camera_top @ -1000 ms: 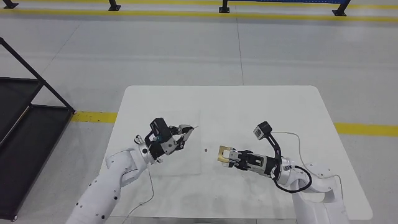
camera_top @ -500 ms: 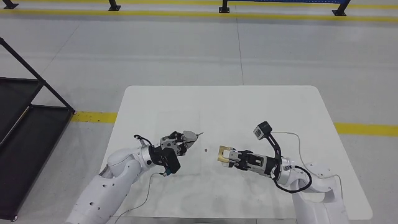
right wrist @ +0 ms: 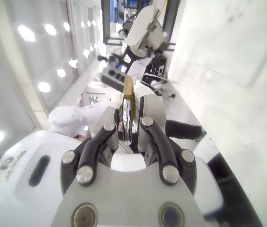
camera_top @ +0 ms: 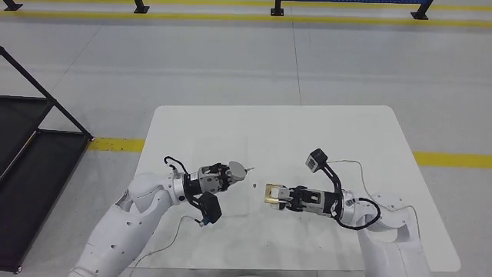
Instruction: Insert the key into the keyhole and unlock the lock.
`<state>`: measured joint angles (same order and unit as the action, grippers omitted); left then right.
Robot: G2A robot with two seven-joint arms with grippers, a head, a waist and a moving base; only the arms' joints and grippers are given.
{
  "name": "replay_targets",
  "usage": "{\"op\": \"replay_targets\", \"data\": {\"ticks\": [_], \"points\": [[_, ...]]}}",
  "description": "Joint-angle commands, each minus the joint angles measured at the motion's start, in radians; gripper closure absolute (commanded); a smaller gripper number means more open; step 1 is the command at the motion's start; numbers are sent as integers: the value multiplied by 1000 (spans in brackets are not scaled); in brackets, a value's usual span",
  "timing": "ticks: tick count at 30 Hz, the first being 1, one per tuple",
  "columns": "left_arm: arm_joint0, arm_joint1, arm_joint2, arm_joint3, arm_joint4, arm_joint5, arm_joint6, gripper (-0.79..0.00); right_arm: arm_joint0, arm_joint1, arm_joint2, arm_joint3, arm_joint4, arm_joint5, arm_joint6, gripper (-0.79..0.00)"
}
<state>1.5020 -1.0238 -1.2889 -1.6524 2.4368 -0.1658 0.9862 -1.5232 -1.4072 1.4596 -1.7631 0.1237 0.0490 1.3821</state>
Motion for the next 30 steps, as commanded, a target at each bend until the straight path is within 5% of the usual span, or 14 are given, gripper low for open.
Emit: {"op": "replay_targets", "data": {"ticks": [1, 18, 30], "points": [[12, 10, -12, -15, 79, 50, 60, 0, 36, 6, -9, 17, -5, 12, 34, 0], [118, 43, -60, -146, 231, 263, 120, 0, 156, 39, -102, 112, 14, -1, 46, 0], [115, 43, -61, -144, 233, 268, 103, 0, 156, 39, -102, 112, 14, -1, 46, 0]]}}
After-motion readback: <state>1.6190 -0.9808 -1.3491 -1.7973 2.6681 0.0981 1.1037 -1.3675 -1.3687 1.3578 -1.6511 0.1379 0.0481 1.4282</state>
